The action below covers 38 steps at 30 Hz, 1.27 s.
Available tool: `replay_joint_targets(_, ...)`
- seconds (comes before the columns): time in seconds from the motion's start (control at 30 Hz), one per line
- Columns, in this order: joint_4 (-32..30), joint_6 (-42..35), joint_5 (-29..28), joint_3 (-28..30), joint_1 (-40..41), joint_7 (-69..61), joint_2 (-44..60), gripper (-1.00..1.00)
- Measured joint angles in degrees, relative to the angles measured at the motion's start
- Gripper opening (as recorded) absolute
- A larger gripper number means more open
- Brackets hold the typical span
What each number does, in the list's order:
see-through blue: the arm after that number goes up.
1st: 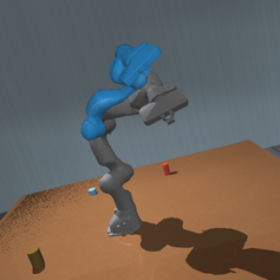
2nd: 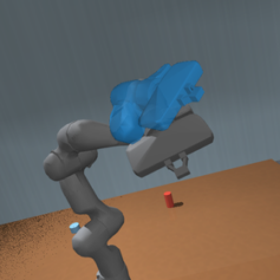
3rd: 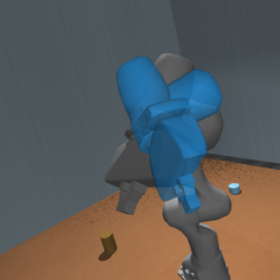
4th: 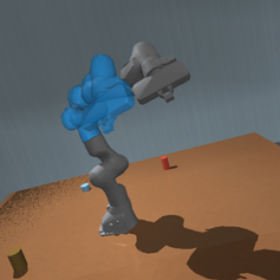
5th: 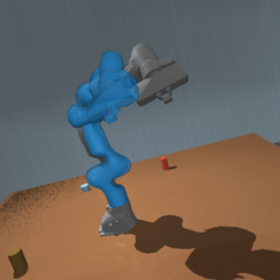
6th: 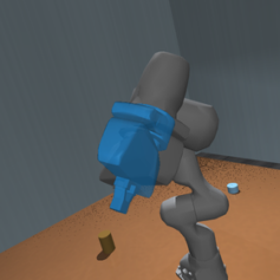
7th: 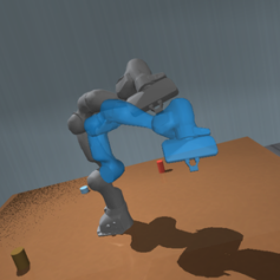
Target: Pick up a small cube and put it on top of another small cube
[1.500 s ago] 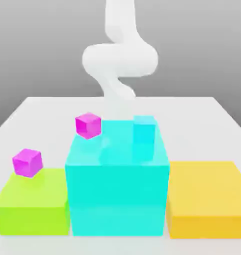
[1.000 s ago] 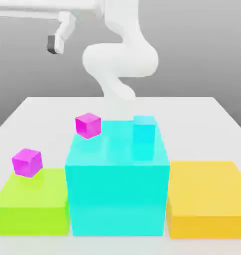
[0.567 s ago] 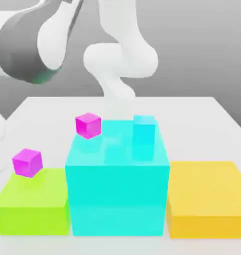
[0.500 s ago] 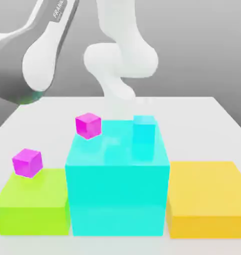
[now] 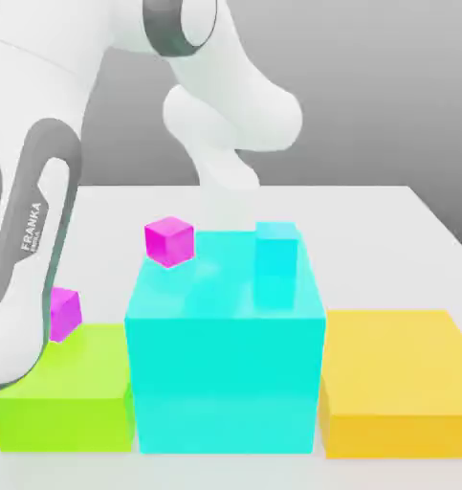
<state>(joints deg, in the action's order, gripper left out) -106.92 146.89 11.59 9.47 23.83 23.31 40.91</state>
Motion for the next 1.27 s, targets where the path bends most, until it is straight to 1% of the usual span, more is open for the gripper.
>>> replay_joint_targets(0.17,-2.32,-5.46,-1.46,1.86,-1.36,1.77,-7.74,-1.0)
replay_joint_targets(0.4,-13.85,-8.29,-3.04,7.62,-5.49,18.04,-21.99,-1.0)
replay_joint_targets(0.6,-24.24,-10.12,-8.14,11.3,-7.74,35.55,-34.88,-1.0)
replay_joint_targets(0.8,-34.54,-12.24,-14.58,10.15,-4.99,54.34,-48.12,-1.0)
replay_joint_targets(0.97,-43.06,-14.23,-18.31,7.67,-1.14,68.95,-58.84,-1.0)
replay_joint_targets(1.03,-45.62,-12.51,-18.7,7.19,-0.15,71.87,-59.65,-1.0)
replay_joint_targets(1.13,-48.09,-5.9,-18.11,7.73,-0.25,72.06,-55.44,-1.0)
replay_joint_targets(1.17,-48.72,-3.8,-17.81,7.92,-0.37,71.86,-53.96,1.0)
replay_joint_targets(1.27,-48.72,-3.8,-17.81,7.92,-0.37,71.86,-53.96,1.0)
